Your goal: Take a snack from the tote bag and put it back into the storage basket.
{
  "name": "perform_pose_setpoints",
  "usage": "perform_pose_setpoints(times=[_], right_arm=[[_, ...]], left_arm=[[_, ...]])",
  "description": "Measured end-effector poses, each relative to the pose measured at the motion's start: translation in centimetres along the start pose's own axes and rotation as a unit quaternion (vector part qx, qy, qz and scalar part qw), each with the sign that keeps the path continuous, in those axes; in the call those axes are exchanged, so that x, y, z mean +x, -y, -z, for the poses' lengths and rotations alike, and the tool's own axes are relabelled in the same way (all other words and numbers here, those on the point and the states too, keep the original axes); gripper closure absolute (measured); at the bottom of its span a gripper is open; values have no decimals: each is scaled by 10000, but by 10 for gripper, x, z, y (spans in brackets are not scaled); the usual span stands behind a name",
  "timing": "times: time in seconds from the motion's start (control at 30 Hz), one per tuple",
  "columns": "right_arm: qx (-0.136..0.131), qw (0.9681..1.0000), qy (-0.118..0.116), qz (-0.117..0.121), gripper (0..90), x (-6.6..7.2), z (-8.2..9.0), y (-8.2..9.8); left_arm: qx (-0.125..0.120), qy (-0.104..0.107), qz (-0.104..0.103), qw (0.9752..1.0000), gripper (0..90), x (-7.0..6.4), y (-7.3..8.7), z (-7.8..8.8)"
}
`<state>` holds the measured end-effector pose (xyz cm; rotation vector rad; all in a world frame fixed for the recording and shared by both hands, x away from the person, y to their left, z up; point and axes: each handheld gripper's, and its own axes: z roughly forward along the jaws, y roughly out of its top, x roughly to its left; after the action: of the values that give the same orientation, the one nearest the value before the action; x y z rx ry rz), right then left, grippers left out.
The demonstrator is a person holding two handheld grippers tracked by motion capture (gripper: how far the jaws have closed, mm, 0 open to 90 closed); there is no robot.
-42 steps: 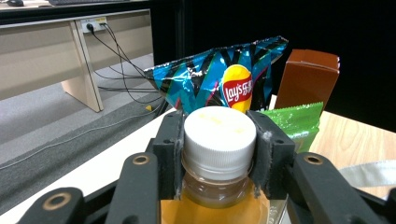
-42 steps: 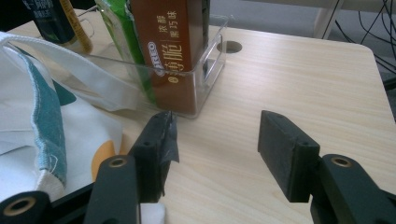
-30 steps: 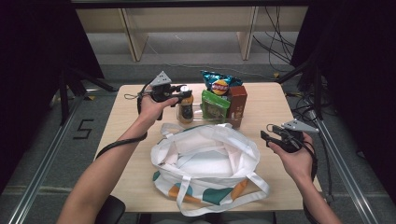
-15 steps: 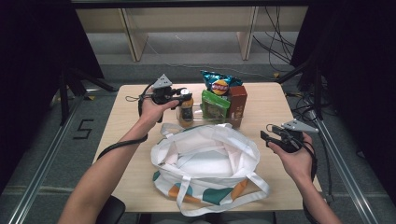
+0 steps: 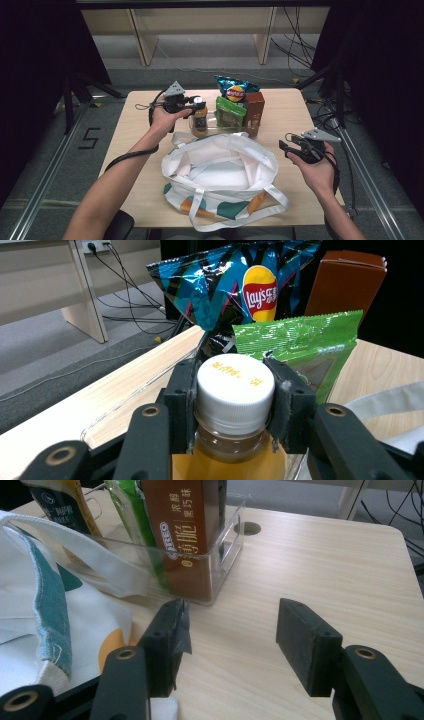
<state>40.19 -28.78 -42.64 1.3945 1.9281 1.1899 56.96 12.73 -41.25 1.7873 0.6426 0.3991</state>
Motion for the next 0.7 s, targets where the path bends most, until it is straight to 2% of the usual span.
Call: perform_pose_setpoints(times=[0.13, 0.17, 0.2, 0.33, 0.37, 0.43, 0.7], right_arm=[[-2, 10000, -2, -6, 462, 0, 0, 0], [-54, 9996, 80, 279, 462, -4, -1, 0], [-16, 9999, 60, 158, 462, -2, -1, 0], [-4, 9999, 39, 97, 462, -1, -1, 0], [28, 10000, 30, 21, 462, 0, 0, 0], [-61, 9999, 11, 154, 462, -1, -2, 1], [-22, 9999, -4, 116, 462, -1, -2, 1]], left_arm=[[4, -5, 3, 10000, 585, 1, 1, 0], [7, -2, -2, 10000, 585, 1, 1, 0], [2, 8, -2, 10000, 585, 1, 1, -1], [18, -11, 15, 10000, 585, 1, 2, -1], [26, -14, 10, 10000, 585, 1, 2, -1], [24, -16, 12, 10000, 585, 1, 2, -1], [32, -13, 31, 10000, 584, 1, 5, -3]])
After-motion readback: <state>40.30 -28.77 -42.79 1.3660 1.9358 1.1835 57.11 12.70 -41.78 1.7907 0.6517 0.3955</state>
